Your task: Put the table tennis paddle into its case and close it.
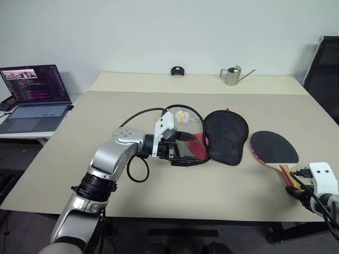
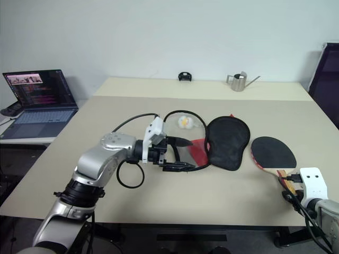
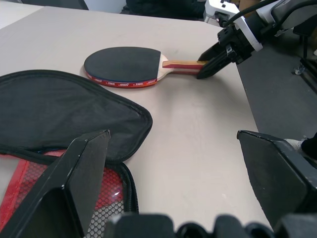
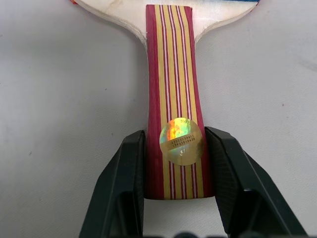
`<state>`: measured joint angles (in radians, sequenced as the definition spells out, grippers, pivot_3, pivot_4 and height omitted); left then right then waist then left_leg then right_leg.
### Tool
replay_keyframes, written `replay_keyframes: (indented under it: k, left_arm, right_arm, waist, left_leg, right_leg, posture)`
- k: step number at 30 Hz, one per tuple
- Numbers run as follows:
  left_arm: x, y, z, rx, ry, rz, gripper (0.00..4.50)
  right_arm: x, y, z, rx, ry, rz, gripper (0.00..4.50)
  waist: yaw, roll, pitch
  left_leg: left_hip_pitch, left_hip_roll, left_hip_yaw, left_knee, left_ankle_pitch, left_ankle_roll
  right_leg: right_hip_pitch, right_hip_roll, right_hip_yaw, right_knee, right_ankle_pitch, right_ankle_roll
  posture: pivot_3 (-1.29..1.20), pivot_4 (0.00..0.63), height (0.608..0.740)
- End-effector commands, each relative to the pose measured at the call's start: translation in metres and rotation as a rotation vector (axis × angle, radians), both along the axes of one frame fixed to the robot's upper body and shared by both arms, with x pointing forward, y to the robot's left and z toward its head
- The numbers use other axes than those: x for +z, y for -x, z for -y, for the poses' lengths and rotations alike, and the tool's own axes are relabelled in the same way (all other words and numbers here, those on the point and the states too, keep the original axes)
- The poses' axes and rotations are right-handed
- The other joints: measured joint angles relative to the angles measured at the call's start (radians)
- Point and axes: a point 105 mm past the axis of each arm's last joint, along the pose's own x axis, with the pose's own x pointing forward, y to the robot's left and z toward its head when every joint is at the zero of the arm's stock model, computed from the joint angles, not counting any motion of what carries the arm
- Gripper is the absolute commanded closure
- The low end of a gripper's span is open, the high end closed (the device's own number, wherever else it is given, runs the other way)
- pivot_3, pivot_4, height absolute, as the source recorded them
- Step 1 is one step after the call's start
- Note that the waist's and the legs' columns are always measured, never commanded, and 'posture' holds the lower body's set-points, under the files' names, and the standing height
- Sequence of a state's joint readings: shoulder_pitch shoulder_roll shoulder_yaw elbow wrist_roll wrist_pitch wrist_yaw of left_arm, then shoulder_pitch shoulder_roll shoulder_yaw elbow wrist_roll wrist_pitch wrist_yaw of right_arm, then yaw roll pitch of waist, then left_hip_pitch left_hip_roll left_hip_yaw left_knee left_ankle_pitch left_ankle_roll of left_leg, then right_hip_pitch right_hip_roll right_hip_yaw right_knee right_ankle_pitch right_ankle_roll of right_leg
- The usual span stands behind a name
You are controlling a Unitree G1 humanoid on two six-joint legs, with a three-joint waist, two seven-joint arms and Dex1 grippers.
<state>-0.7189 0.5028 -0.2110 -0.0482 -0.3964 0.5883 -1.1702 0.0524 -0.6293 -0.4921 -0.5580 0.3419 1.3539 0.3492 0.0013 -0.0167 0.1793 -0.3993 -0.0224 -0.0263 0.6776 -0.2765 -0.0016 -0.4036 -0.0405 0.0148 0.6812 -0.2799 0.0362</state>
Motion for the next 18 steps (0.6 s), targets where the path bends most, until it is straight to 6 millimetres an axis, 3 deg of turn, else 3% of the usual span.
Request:
replay_keyframes:
  k: [1,6,12,18]
  left_arm:
    - [0.009,0.005,0.005,-0.035,0.016,0.032,0.00]
    - [0.009,0.006,0.005,-0.037,0.019,0.035,0.00]
    - [0.010,0.008,0.007,-0.055,0.023,0.044,0.00]
    - [0.011,0.007,0.007,-0.047,0.023,0.050,0.00]
  right_arm:
    - [0.004,0.000,0.001,-0.005,-0.001,0.007,2.07]
    - [0.009,-0.009,-0.007,0.036,-0.003,0.038,0.35]
    - [0.019,-0.032,-0.014,0.079,-0.016,0.101,0.35]
    - [0.020,-0.044,-0.005,0.099,-0.004,0.106,0.35]
  waist:
    - [-0.001,0.000,0.000]
    - [-0.007,0.000,0.000]
    - [-0.012,0.000,0.000]
    - [-0.009,0.000,0.000]
  left_leg:
    - [0.000,0.000,0.000,0.000,0.000,0.000]
    - [0.000,0.000,0.000,0.000,0.000,0.000]
    - [0.001,0.000,0.001,0.000,0.000,0.000]
    - [0.000,0.000,0.001,0.000,0.000,0.000]
  right_leg:
    - [0.000,0.000,0.000,0.000,0.000,0.000]
    - [0.000,0.000,0.000,0.000,0.000,0.000]
    - [0.000,0.001,0.001,0.001,0.000,0.000]
    - [0.000,0.001,0.001,0.000,0.000,0.000]
  posture:
    - [0.00,0.150,0.740]
    - [0.00,0.150,0.740]
    - [0.00,0.150,0.740]
    - [0.00,0.150,0.740]
